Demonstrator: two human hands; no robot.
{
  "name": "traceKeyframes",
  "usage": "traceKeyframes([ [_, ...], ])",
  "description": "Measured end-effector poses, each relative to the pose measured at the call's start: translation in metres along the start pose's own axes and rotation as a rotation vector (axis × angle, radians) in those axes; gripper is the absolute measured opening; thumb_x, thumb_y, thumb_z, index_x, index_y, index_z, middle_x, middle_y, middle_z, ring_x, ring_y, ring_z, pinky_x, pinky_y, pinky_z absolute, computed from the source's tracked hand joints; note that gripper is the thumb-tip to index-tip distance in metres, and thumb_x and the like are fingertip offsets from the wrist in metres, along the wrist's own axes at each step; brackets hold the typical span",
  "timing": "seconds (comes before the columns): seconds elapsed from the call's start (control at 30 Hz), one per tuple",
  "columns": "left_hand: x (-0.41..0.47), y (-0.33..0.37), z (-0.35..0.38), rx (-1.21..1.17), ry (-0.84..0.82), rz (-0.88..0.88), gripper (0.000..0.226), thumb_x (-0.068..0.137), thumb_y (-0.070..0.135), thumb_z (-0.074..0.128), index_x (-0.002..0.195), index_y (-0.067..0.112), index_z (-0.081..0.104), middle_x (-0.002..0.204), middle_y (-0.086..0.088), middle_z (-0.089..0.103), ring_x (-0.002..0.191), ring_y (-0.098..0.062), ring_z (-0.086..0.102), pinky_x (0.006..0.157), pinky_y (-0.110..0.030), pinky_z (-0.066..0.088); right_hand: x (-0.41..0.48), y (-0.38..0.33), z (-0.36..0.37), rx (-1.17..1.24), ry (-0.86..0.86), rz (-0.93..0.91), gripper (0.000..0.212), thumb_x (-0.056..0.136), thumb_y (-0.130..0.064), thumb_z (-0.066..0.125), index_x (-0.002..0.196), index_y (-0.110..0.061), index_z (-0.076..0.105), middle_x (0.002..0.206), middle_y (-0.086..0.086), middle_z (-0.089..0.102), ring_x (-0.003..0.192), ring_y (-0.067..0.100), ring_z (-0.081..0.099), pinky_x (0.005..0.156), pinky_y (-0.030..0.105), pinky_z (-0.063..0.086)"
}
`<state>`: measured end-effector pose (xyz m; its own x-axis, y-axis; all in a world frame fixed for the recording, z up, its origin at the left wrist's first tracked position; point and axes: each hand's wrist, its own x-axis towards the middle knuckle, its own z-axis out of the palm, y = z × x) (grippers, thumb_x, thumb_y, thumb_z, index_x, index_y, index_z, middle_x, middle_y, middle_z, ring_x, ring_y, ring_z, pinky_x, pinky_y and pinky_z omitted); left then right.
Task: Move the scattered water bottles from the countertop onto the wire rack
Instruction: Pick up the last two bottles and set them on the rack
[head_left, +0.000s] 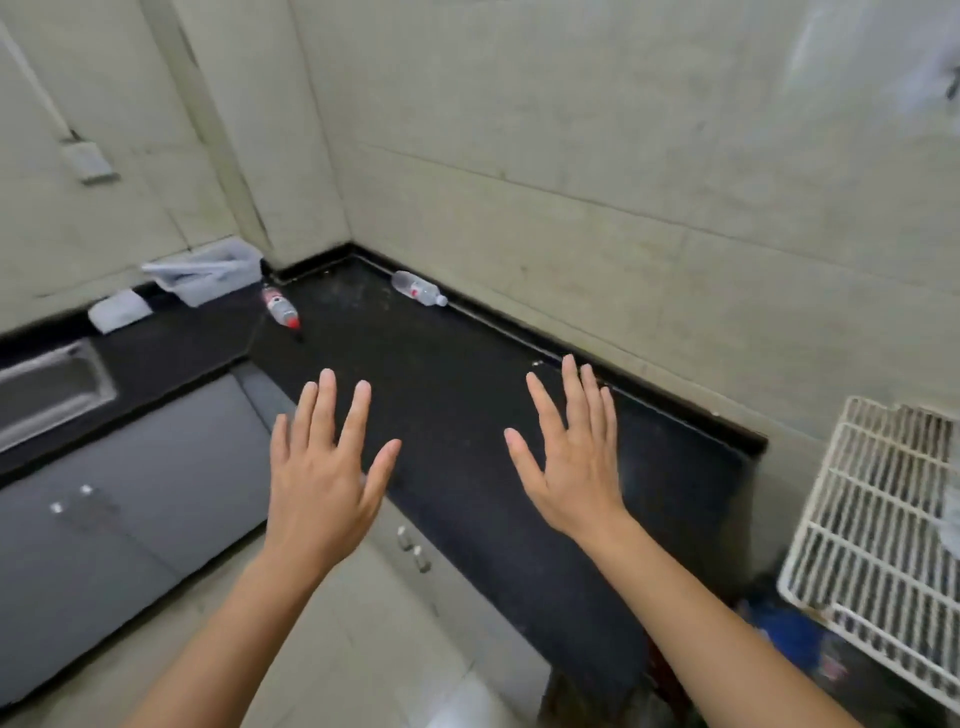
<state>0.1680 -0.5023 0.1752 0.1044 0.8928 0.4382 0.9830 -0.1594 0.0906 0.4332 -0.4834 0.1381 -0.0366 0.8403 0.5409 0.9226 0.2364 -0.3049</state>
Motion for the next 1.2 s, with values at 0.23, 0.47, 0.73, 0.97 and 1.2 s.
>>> traceKeyframes([
  [0.23, 0.019, -0.165, 0.004, 0.094, -0.087, -0.113, 0.073, 0.097, 0.058, 0.027, 0.155, 0.014, 0.031, 0.163, -0.021, 0.020, 0.150, -0.037, 0.022, 0.114, -0.060, 0.029, 0.083, -0.128, 0.114, 0.046, -0.121, -0.093, 0.071, 0.102, -0.053, 0.041, 0.161, -0.019, 0.022, 0.170, 0.015, 0.001, 0.157, 0.029, -0.004, 0.126, 0.051, 0.006],
  [0.47, 0.078, -0.240, 0.052, 0.027, -0.143, -0.162, 0.076, 0.096, 0.060, 0.027, 0.158, 0.017, 0.021, 0.165, -0.017, 0.012, 0.152, -0.033, 0.016, 0.118, -0.058, 0.026, 0.134, -0.160, 0.198, 0.038, -0.199, -0.085, 0.071, 0.102, -0.052, 0.041, 0.161, -0.018, 0.020, 0.169, 0.015, 0.004, 0.157, 0.030, -0.001, 0.126, 0.051, 0.007],
  [0.73, 0.202, -0.308, 0.139, 0.056, -0.241, -0.006, 0.076, 0.096, 0.059, 0.028, 0.159, 0.018, 0.020, 0.166, -0.016, 0.011, 0.153, -0.032, 0.015, 0.117, -0.056, 0.027, 0.235, -0.156, 0.317, 0.061, -0.224, 0.015, 0.070, 0.102, -0.050, 0.042, 0.160, -0.017, 0.022, 0.169, 0.015, 0.008, 0.157, 0.031, 0.004, 0.126, 0.050, 0.009],
  [0.97, 0.352, -0.366, 0.196, 0.109, -0.360, 0.086, 0.077, 0.093, 0.047, 0.058, 0.156, 0.014, 0.029, 0.164, -0.018, 0.018, 0.149, -0.037, 0.025, 0.112, -0.060, 0.035, 0.363, -0.149, 0.400, 0.037, -0.300, 0.098, 0.068, 0.102, -0.047, 0.046, 0.159, -0.015, 0.026, 0.168, 0.017, 0.011, 0.156, 0.033, 0.009, 0.126, 0.051, 0.011],
  [1.2, 0.437, -0.440, 0.255, 0.111, -0.479, 0.122, 0.079, 0.095, 0.047, 0.053, 0.160, 0.018, 0.016, 0.167, -0.016, 0.006, 0.153, -0.034, 0.012, 0.119, -0.056, 0.024, 0.438, -0.163, 0.472, -0.014, -0.459, 0.105, 0.066, 0.101, -0.045, 0.048, 0.157, -0.015, 0.030, 0.168, 0.017, 0.014, 0.156, 0.034, 0.012, 0.125, 0.051, 0.012],
])
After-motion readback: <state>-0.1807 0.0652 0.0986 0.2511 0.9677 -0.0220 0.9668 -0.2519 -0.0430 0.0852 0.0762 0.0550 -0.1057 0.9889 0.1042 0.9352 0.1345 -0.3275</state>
